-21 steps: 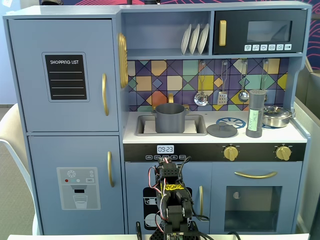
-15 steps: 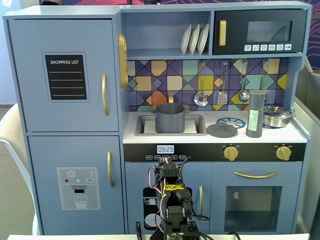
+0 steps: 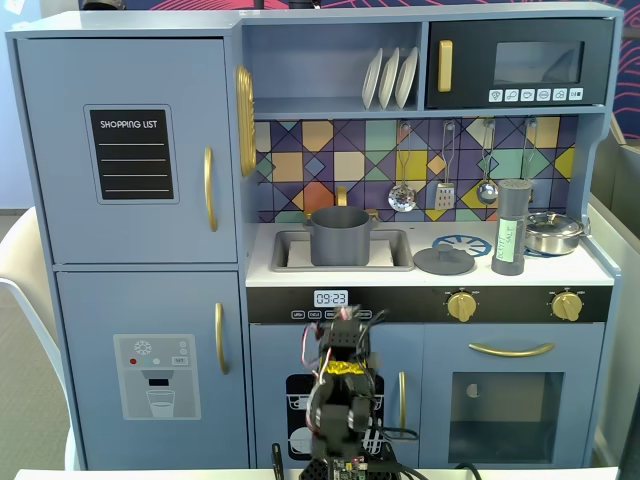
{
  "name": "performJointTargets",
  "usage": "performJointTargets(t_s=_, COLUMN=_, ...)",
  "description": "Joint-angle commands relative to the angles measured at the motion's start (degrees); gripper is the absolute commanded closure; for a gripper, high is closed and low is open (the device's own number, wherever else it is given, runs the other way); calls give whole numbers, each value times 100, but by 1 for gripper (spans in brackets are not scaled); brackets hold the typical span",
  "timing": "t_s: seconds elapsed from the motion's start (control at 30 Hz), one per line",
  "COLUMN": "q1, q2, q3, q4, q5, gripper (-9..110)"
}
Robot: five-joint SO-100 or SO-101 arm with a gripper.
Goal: Put salt in the gray recipient
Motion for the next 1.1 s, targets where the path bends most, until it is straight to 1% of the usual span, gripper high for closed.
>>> performJointTargets(t_s=0.0, q1=1345, q2=-598, q3=-1731, q4=-413, q5=-237, gripper=101)
performJointTargets(t_s=0.1, q1=2320, q2=-1063, q3=-2628, q4=-1415, q5=-334, gripper=101)
performJointTargets(t_s=0.2, q1=3050, q2=-1538, q3=-3243, q4=-2619, q5=-563, gripper=101)
performJointTargets(t_s=0.27, q1=3357, q2=-1846, q3=-3612, q4=-3357, q5=-545, gripper=101)
performJointTargets(t_s=0.37, q1=3621, q2=-2373, q3=-4210, q4=-4069, q5=-396, gripper=100)
performJointTargets(t_s=0.47, q1=3753, q2=-2813, q3=-4579, q4=-4799, q5=-123, gripper=89)
performJointTargets(t_s=0.57, q1=3902, q2=-3182, q3=-4720, q4=-5599, q5=132, gripper=73)
performJointTargets(t_s=0.63, q1=4034, q2=-3375, q3=-4772, q4=-5889, q5=237, gripper=62)
performJointTargets(t_s=0.7, q1=4113, q2=-3524, q3=-4799, q4=-6091, q5=255, gripper=55)
performJointTargets(t_s=0.87, q1=4087, q2=-4113, q3=-4922, q4=-6829, q5=237, gripper=48)
performJointTargets(t_s=1.07, q1=4043, q2=-5238, q3=-5695, q4=-7031, q5=343, gripper=40)
